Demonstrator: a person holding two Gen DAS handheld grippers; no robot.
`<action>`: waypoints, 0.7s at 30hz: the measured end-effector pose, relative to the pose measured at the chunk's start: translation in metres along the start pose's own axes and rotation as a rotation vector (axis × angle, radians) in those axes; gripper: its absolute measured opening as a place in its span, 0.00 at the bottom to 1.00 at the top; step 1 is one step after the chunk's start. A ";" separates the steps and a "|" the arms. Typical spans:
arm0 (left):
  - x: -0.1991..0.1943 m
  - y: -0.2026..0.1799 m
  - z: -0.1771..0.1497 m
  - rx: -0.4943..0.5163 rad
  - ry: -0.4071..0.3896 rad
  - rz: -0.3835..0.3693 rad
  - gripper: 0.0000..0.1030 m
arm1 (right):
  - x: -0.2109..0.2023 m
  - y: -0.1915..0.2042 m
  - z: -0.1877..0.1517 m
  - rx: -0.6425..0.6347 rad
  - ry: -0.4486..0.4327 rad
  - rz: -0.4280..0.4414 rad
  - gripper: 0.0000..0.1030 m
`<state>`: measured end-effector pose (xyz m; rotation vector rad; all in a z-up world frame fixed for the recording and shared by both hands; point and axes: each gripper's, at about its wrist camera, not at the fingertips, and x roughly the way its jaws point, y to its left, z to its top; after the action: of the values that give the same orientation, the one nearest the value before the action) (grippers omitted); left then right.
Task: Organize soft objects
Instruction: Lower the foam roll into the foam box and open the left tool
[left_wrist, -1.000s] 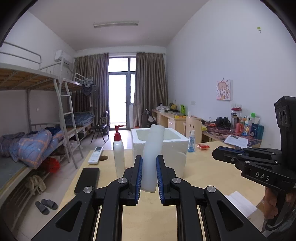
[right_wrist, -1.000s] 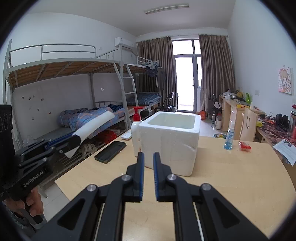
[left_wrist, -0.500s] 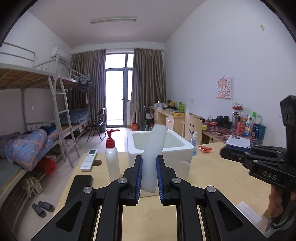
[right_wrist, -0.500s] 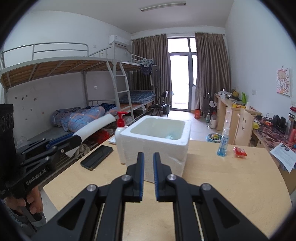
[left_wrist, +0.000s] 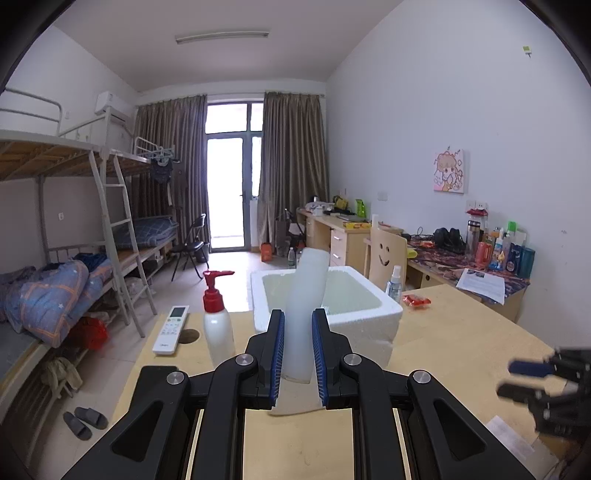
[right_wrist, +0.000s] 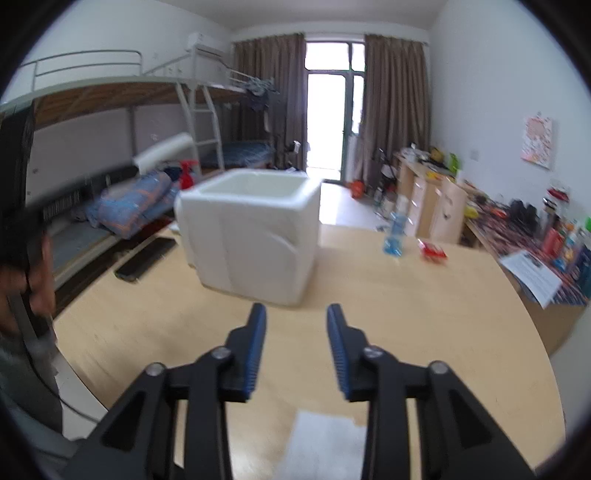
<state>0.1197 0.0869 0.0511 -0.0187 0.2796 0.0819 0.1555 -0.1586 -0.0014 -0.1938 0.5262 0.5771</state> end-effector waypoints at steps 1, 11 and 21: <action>0.002 0.000 0.003 0.001 -0.001 -0.003 0.16 | 0.001 -0.003 -0.008 0.006 0.026 -0.014 0.40; 0.029 -0.005 0.019 0.027 0.023 -0.017 0.16 | 0.002 -0.024 -0.050 0.066 0.185 -0.082 0.40; 0.063 -0.014 0.024 0.038 0.085 -0.038 0.16 | 0.012 -0.036 -0.078 0.108 0.300 -0.083 0.49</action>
<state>0.1876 0.0791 0.0572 0.0107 0.3658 0.0375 0.1510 -0.2074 -0.0730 -0.1996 0.8347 0.4392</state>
